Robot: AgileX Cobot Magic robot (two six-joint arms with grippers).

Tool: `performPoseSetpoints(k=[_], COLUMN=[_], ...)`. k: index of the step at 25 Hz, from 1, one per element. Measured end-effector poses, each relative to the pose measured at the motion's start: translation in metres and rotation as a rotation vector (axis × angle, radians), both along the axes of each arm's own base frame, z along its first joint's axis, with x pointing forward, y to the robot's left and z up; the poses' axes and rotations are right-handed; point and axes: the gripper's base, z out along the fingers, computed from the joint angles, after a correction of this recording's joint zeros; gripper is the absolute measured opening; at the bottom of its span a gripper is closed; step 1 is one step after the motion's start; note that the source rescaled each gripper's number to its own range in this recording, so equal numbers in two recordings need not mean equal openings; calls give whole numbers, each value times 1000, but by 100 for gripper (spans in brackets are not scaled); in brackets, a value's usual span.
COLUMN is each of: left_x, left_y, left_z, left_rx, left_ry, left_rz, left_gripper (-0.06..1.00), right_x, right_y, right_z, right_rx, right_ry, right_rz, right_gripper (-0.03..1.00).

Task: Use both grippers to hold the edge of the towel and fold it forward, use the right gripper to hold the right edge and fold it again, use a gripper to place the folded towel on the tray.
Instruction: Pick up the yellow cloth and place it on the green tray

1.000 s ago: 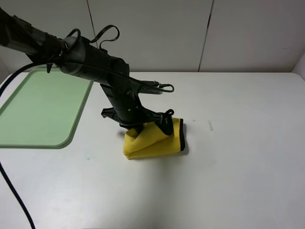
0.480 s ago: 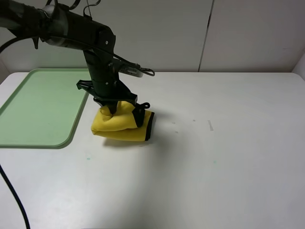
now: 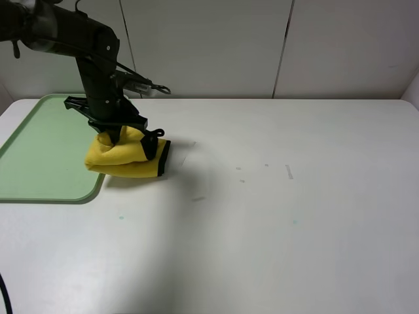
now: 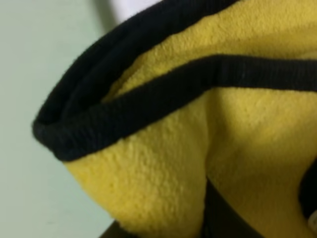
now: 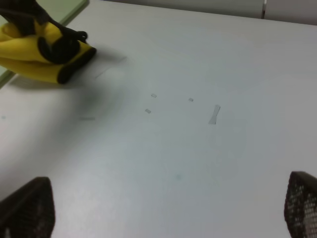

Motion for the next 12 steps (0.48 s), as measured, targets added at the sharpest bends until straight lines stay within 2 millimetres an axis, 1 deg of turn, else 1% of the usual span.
performPoseSetpoints(k=[5,12], left_x=[7,12], left_y=[35,76], left_z=[1,1], left_rx=[49,59], left_ry=[11,20], left_rz=[53,139], left_gripper=[11,11], right_x=[0,0], right_y=[0,0], right_z=[0,0], right_rx=[0,0], right_ry=[0,0], right_rz=[0,0], right_gripper=[100,100])
